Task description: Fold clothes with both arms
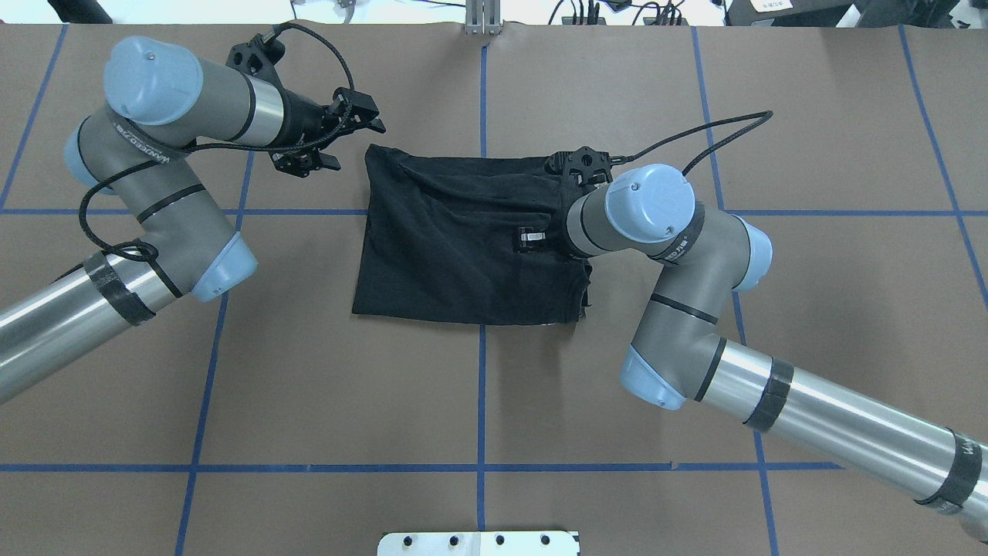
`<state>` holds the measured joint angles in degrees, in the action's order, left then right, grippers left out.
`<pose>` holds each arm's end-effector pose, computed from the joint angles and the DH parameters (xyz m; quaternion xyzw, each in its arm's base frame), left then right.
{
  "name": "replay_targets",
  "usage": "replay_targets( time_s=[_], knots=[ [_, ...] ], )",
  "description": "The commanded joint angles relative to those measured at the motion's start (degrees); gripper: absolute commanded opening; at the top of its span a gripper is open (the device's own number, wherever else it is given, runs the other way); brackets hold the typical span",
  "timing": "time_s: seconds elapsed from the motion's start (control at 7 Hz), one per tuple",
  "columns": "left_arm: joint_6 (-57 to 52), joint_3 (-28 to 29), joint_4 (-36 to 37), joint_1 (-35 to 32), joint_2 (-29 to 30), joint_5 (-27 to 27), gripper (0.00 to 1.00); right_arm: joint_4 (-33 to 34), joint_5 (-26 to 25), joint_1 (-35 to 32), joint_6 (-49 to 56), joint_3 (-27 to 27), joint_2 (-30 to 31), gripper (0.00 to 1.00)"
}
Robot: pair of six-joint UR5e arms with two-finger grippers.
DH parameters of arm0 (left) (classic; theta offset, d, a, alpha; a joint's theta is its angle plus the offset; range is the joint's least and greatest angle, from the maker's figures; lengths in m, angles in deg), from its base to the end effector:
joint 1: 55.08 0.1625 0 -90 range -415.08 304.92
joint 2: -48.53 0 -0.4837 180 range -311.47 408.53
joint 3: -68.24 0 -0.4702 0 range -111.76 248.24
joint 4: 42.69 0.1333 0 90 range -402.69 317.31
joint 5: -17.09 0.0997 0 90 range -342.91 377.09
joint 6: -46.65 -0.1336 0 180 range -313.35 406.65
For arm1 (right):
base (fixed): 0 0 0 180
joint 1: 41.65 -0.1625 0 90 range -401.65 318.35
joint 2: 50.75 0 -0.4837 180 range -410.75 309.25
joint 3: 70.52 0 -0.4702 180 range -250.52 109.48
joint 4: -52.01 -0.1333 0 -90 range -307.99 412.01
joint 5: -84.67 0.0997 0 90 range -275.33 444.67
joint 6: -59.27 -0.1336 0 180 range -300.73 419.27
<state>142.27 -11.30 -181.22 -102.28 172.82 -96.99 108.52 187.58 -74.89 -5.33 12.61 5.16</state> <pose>0.5191 -0.6765 0.3141 0.0475 0.5995 -0.2408 0.7618 -0.6555 -0.5533 0.3248 0.1613 -0.4853 0.0019 0.8593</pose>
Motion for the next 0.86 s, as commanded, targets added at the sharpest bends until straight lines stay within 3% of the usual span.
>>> replay_targets(
  time_s=[0.0, 0.71],
  knots=[
    [0.0, 0.0, -0.07, 0.0, -0.1, 0.0, 1.0, 0.09, -0.34, -1.28, 2.1, -0.07, 0.16, 0.69],
    [-0.09, 0.09, -0.24, 0.0, -0.44, 0.0, 1.0, 0.44, -0.52, -1.29, 2.64, -3.22, -2.46, 0.59]
  ],
)
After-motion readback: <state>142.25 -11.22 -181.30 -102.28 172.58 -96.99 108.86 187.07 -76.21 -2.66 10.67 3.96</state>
